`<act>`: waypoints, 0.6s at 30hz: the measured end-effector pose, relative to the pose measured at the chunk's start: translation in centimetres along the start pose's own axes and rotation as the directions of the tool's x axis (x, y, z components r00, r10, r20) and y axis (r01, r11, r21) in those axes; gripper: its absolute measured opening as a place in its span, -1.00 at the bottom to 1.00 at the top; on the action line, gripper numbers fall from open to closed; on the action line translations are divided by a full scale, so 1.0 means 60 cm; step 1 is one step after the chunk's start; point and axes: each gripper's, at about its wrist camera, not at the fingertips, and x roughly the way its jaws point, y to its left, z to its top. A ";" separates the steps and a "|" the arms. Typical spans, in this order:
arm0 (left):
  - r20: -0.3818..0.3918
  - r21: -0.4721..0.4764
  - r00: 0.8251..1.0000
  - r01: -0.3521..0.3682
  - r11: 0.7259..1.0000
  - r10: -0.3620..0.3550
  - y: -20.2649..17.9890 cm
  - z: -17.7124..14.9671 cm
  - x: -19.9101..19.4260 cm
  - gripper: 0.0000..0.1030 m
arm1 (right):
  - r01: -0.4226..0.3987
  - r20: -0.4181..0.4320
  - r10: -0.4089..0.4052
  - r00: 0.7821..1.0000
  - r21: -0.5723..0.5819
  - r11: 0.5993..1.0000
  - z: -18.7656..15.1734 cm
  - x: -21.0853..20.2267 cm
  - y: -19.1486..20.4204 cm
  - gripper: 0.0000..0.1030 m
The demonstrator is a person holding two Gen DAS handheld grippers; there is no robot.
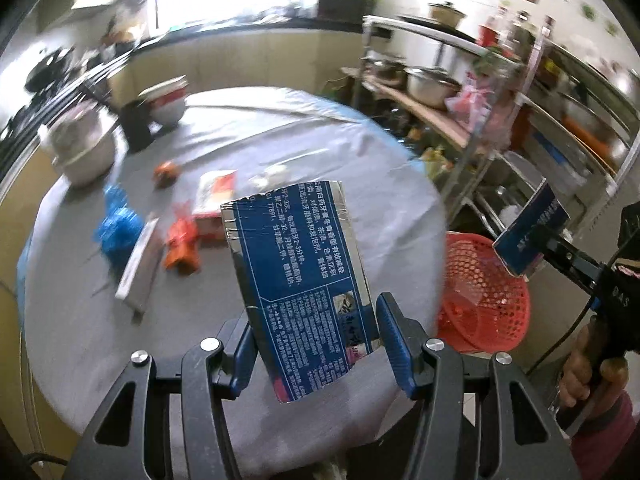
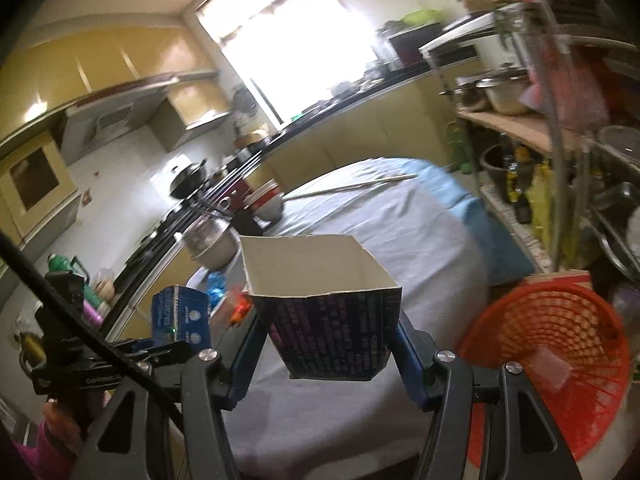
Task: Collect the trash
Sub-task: 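Carry both boxes over the red basket and open both tools to drop them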
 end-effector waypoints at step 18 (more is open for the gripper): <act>-0.072 0.218 0.980 0.197 0.956 -0.186 -0.218 0.062 0.141 0.12 | 0.239 0.085 -0.263 0.961 0.223 0.945 -0.036 -0.122 -0.208 0.23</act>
